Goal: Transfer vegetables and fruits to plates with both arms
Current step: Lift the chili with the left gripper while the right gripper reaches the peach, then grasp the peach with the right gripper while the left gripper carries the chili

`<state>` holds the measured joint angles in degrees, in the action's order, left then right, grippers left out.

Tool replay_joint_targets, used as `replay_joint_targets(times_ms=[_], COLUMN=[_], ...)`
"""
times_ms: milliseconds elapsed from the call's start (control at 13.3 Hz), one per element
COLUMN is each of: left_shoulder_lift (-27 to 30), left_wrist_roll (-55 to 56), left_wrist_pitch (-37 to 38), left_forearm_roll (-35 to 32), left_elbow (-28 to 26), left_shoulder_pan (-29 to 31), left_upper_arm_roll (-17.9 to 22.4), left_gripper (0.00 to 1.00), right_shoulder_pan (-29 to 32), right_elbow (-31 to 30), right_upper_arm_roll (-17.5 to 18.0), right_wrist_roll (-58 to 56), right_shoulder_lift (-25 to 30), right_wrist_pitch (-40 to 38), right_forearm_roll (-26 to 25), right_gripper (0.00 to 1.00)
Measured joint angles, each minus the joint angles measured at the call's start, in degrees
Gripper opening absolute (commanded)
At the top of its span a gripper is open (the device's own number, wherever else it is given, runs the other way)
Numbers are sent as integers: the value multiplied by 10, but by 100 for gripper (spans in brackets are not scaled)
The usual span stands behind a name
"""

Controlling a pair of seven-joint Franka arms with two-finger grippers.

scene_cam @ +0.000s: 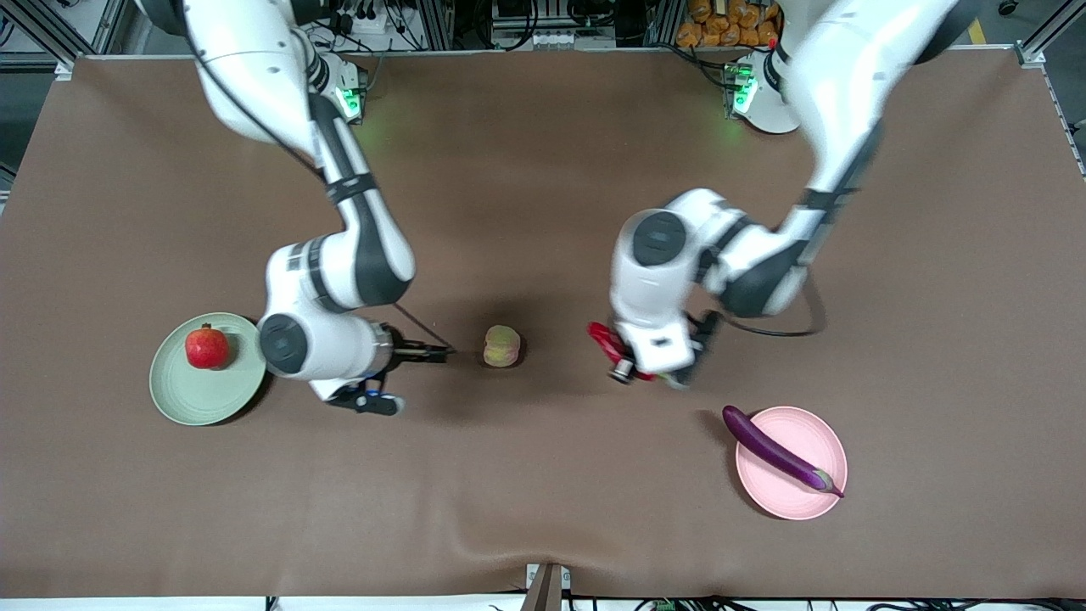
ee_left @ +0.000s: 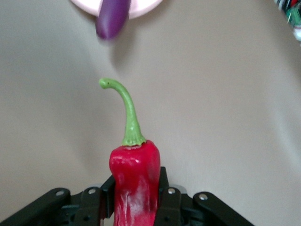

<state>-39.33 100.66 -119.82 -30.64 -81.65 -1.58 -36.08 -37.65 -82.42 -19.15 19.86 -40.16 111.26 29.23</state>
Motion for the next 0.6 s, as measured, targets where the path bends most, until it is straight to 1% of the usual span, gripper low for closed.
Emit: replay_joint_targets(times_ms=[151, 226, 376, 602], left_shoulder_lift=[3, 3, -1, -31], left_wrist_roll=[-103, -154, -240, -316], left_wrist_pitch=[9, 10, 12, -6], left_forearm_roll=[19, 27, 35, 35], left_elbow=[-1, -2, -8, -13], left_shoulder_pan=[114, 158, 218, 276], left_upper_arm_roll=[-54, -66, -70, -68], left_gripper=[0, 0, 0, 0], right_shoulder_pan=[-17, -25, -44, -75], right_elbow=[-1, -1, -2, -1], right_upper_arm_roll=[0, 0, 1, 1], right_wrist_roll=[12, 12, 12, 12], right_shoulder_lift=[-5, -8, -15, -35], right_wrist_pitch=[15, 26, 44, 74], right_forearm_roll=[0, 0, 0, 0], right_gripper=[100, 100, 100, 100])
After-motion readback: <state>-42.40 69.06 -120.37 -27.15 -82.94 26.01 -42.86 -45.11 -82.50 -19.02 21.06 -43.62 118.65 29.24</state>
